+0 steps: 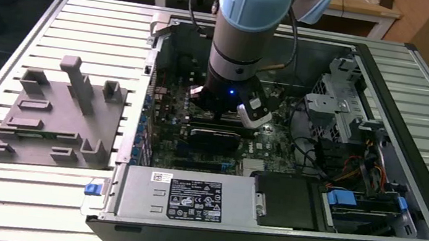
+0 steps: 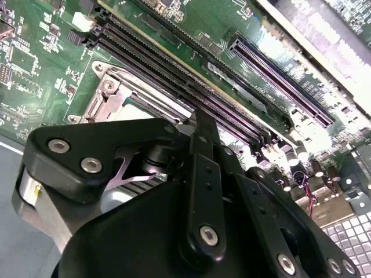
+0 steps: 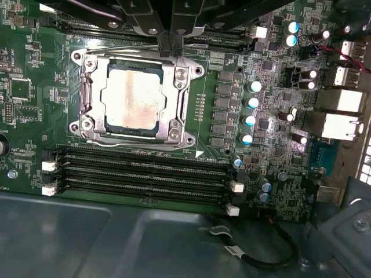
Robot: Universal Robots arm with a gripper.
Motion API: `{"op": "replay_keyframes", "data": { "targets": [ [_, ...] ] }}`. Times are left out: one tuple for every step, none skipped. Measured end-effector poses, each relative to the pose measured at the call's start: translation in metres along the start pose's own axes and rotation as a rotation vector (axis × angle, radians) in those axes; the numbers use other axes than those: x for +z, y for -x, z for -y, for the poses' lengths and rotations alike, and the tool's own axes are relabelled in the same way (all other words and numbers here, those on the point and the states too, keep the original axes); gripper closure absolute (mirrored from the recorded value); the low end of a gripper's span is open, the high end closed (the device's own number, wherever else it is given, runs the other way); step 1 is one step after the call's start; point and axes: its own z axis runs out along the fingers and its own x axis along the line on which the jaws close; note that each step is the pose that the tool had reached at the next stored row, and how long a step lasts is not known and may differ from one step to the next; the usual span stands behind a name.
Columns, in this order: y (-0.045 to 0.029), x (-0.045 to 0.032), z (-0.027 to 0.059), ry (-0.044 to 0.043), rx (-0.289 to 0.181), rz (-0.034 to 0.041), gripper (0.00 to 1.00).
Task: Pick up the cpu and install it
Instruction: 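Install the second cpu locking lever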
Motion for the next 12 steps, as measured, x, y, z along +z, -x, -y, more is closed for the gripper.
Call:
{"op": "replay_keyframes", "data": {
  "targets": [
    [-0.0001,0.0,0.001,0.002,0.0,0.0002,0.89],
    [-0.0003,0.0,0.002,0.0034,0.0,0.0003,0.89],
    [-0.0007,0.0,0.003,0.0048,0.0,0.0005,0.89],
    [-0.0012,-0.0001,0.0039,0.006,0.0,0.0006,0.89],
    [-0.002,-0.0001,0.0045,0.0072,0.0,0.0007,0.89],
    [-0.0029,-0.0001,0.0051,0.0088,0.0,0.0008,0.89],
    [-0.0039,0.0,0.0057,0.0104,0.0,0.0009,0.89],
    [-0.0048,0.0,0.0062,0.012,0.0,0.0011,0.89],
    [-0.0058,0.0001,0.0066,0.0136,0.0,0.0012,0.89],
    [-0.0065,0.0002,0.007,0.0152,0.0,0.0013,0.89],
    [-0.0072,0.0004,0.0074,0.017,0.0,0.0015,0.89],
    [-0.0078,0.0006,0.0075,0.0188,0.0,0.0017,0.89]
  ]
}}
